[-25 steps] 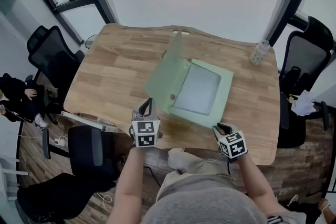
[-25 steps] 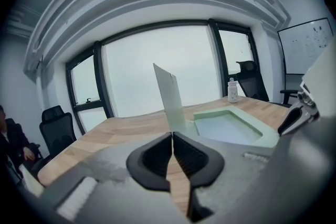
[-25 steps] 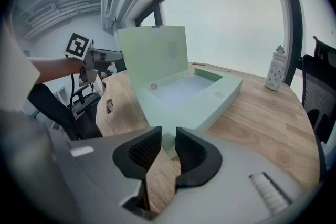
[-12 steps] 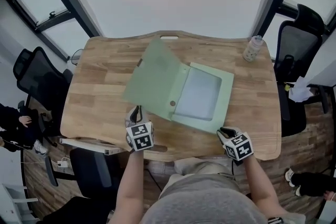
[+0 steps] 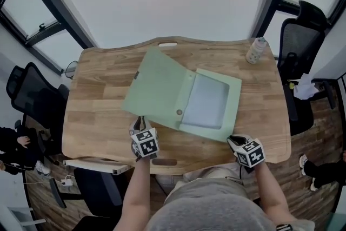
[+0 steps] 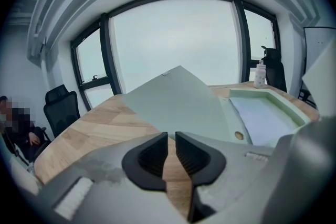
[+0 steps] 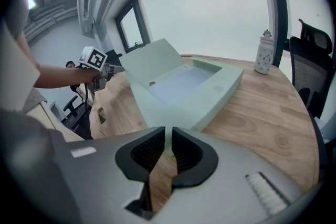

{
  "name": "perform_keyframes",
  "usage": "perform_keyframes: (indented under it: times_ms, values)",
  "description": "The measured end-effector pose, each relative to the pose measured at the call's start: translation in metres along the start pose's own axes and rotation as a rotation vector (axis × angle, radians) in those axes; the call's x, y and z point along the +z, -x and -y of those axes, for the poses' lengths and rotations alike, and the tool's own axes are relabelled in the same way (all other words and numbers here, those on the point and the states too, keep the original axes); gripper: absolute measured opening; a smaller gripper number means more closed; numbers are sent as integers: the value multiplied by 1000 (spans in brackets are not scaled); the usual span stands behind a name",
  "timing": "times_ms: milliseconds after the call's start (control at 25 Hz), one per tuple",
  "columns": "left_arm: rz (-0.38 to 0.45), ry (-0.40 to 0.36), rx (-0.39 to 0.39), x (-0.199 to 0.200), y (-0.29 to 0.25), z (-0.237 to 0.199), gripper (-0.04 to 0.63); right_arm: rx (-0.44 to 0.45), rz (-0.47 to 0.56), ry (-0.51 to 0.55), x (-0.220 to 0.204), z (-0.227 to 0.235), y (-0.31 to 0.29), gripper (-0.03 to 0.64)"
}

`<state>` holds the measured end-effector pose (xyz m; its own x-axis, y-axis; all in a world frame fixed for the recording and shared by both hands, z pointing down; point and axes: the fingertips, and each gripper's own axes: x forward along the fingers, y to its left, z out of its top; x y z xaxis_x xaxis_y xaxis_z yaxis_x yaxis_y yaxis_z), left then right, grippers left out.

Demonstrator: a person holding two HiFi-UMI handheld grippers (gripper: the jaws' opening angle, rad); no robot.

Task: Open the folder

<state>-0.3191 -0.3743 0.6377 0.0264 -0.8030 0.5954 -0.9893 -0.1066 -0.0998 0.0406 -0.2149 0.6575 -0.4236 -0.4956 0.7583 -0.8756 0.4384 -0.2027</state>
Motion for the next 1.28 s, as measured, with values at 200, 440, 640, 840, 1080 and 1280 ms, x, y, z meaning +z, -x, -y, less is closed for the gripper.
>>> perform_keyframes:
  times_ms: [200,440,640,840,1080,1280]
  values:
    - [-82,-21,23,-22,-25,-9,54,-2,-11,-28,-1,2,0,43]
    - [-182,-61,34,-46,-50,-12,57,-15,-7,-52,-1,3,-1,40]
    - [-240,-100,31,-59,-62,-12,60,-30,-13,-50,-1,2,0,40]
    - [-270,-142,18,-64,-66,-9,64,-43,-14,-60,-2,3,0,40]
    - [-270,-158,4,-62,-68,-7,63,-71,-3,-81,-2,5,1,40]
    - [-254,-118,-11,-64,-67,-8,63,-96,12,-89,-2,5,1,40]
